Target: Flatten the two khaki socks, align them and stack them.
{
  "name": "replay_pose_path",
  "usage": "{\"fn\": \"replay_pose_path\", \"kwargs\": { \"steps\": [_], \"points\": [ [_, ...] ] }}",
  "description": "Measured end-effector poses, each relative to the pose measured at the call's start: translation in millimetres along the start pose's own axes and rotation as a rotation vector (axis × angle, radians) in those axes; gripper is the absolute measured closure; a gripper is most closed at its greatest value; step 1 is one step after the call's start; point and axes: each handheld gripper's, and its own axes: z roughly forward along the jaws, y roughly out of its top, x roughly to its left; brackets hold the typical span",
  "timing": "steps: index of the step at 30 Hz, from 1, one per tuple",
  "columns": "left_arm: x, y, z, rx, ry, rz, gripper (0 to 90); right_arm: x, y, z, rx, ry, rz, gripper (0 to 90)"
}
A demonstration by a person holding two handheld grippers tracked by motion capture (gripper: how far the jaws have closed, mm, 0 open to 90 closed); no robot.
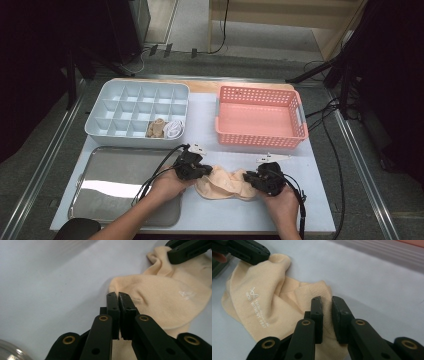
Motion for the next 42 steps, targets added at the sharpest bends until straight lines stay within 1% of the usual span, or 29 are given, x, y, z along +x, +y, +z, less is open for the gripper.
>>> {"fn": "replay_pose_path", "kwargs": {
  "steps": [1,2,3,5,6,7,8,9,12,13,15,17,19,20,21,23,26,28,30,31,33,34,35,36,37,39,40,41,42],
  "points": [
    [0.0,0.0,0.0,0.0,0.0,0.0,89.2,0.0,0.0,0.0,0.0,0.0,0.0,82.1],
    [-1.9,1.7,-7.6,-0.019,0.002,0.006,89.1,-1.3,0.9,-2.0,0.005,0.006,0.017,82.1],
    [-1.9,1.7,-7.6,-0.019,0.002,0.006,89.1,-1.5,1.2,-3.1,0.01,0.01,0.022,81.7],
    [-3.1,2.8,-15.0,-0.027,0.001,0.013,89.0,-1.2,1.4,-4.0,0.012,0.005,0.019,81.1],
    [-4.1,2.7,-20.4,-0.046,0.003,0.004,88.8,0.0,2.5,-5.3,0.019,0.002,0.004,80.1],
    [-4.1,2.7,-20.4,-0.046,0.003,0.004,88.8,0.6,3.1,-5.4,0.016,0.0,-0.002,79.7],
    [-4.3,1.5,-25.0,-0.05,0.01,0.009,88.7,1.4,3.8,-5.6,0.017,-0.001,-0.005,79.5],
    [-4.3,1.5,-25.0,-0.05,0.01,0.009,88.6,1.5,4.5,-5.5,0.021,-0.003,-0.017,78.9],
    [-5.4,-2.1,-30.2,-0.044,0.021,0.009,88.5,2.1,5.9,-5.7,0.022,-0.011,-0.025,78.2],
    [-5.9,-7.0,-33.8,-0.046,0.028,0.002,88.4,1.4,7.2,-6.8,0.018,-0.013,-0.025,77.4],
    [-6.5,-11.9,-36.8,-0.046,0.031,-0.008,88.3,-0.2,8.6,-8.1,0.013,-0.012,-0.022,77.4],
    [-7.6,-14.0,-37.6,-0.049,0.032,-0.012,88.2,-0.5,9.3,-8.6,0.01,-0.011,-0.016,77.4],
    [-10.9,-19.9,-39.1,-0.038,0.038,-0.008,87.9,-1.5,11.2,-11.0,-0.004,0.001,-0.016,77.5],
    [-11.9,-21.5,-39.4,-0.027,0.042,0.0,87.7,-1.7,11.6,-11.6,-0.009,0.003,-0.018,77.7],
    [-11.9,-21.5,-39.4,-0.027,0.042,0.0,87.4,-1.7,11.6,-11.6,-0.009,0.003,-0.018,77.7],
    [-15.9,-26.1,-39.4,-0.02,0.049,0.007,86.9,-1.7,12.9,-13.6,-0.018,0.021,-0.01,80.2],
    [-17.4,-28.4,-40.1,-0.019,0.048,0.006,86.5,-0.3,14.3,-14.0,-0.022,0.034,-0.016,81.3],
    [-18.0,-31.7,-40.7,-0.01,0.056,0.011,86.0,1.0,15.4,-12.1,-0.023,0.042,-0.027,81.0],
    [-17.6,-33.1,-40.6,-0.01,0.057,0.007,85.4,1.8,15.9,-10.4,-0.021,0.04,-0.032,79.8],
    [-17.0,-34.2,-40.3,-0.007,0.059,0.004,85.3,3.0,17.0,-6.5,-0.012,0.043,-0.036,74.4],
    [-15.5,-35.9,-39.3,0.003,0.063,0.003,85.0,2.6,17.7,-1.6,0.001,0.046,-0.045,70.2],
    [-15.7,-36.7,-38.8,-0.001,0.063,-0.003,85.0,2.6,17.7,-1.6,0.001,0.046,-0.045,70.2],
    [-16.3,-38.0,-38.3,0.001,0.061,-0.001,84.5,2.7,18.0,3.1,0.019,0.054,-0.04,69.0],
    [-16.2,-38.6,-38.4,0.007,0.061,0.004,84.1,2.8,18.0,5.2,0.029,0.051,-0.047,69.1],
    [-16.2,-38.6,-38.4,0.007,0.061,0.004,83.8,2.8,18.0,5.2,0.029,0.051,-0.047,69.1],
    [-15.8,-39.7,-38.1,0.013,0.062,-0.002,83.2,4.0,18.2,9.4,0.048,0.045,-0.062,77.3],
    [-15.0,-40.3,-38.1,0.015,0.061,-0.003,83.2,4.0,18.2,9.4,0.048,0.045,-0.062,77.3],
    [-14.8,-40.8,-38.0,0.015,0.062,-0.006,83.0,4.5,18.4,9.8,0.053,0.046,-0.06,81.6],
    [-14.3,-41.1,-38.0,0.017,0.062,-0.007,82.8,4.4,18.8,9.6,0.054,0.045,-0.06,83.7]
  ]
}}
